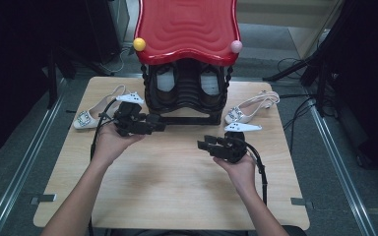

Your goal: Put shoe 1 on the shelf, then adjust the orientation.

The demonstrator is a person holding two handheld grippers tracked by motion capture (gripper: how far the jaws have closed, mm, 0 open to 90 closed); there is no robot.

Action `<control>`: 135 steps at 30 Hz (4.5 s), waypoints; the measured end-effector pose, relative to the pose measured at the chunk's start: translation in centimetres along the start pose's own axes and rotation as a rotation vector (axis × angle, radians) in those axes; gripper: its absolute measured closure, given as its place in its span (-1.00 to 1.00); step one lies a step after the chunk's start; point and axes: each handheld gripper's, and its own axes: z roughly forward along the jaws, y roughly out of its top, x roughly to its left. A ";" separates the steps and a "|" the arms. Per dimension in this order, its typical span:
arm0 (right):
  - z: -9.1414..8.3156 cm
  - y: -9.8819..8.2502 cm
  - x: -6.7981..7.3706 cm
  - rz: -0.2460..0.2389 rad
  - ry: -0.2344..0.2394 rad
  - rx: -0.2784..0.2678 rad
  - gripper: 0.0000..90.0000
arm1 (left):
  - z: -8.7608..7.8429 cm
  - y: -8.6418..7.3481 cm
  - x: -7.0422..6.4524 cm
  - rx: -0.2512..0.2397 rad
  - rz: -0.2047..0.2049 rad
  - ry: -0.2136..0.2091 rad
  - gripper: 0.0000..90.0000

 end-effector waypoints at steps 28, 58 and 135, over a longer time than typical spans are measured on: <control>-0.4 -0.9 -3.0 -0.003 -0.021 0.097 0.25 | -2.4 -7.7 4.4 -0.035 -0.155 0.069 0.54; 0.6 -2.0 -2.5 -0.023 -0.058 0.142 0.15 | -5.1 -12.4 14.1 -0.009 -0.291 0.278 1.00; 1.1 -2.4 -2.2 -0.034 -0.064 0.179 0.13 | -3.1 -3.4 17.4 -0.030 -0.444 0.319 0.99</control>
